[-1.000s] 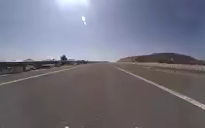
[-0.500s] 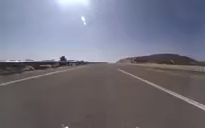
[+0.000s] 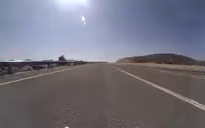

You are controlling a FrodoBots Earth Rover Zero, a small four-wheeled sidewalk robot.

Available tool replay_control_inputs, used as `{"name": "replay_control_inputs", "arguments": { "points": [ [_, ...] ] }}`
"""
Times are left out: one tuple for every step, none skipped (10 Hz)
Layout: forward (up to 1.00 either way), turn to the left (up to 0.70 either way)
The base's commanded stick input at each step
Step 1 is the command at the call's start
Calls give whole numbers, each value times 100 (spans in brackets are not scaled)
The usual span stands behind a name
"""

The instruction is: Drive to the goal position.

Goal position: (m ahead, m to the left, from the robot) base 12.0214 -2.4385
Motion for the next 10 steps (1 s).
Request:
{"name": "replay_control_inputs", "arguments": {
  "points": [
    [100,0],
    [100,0],
    [100,0],
    [100,0],
    [100,0],
    [100,0],
    [100,0],
    [100,0],
    [100,0],
    [100,0]
  ]
}}
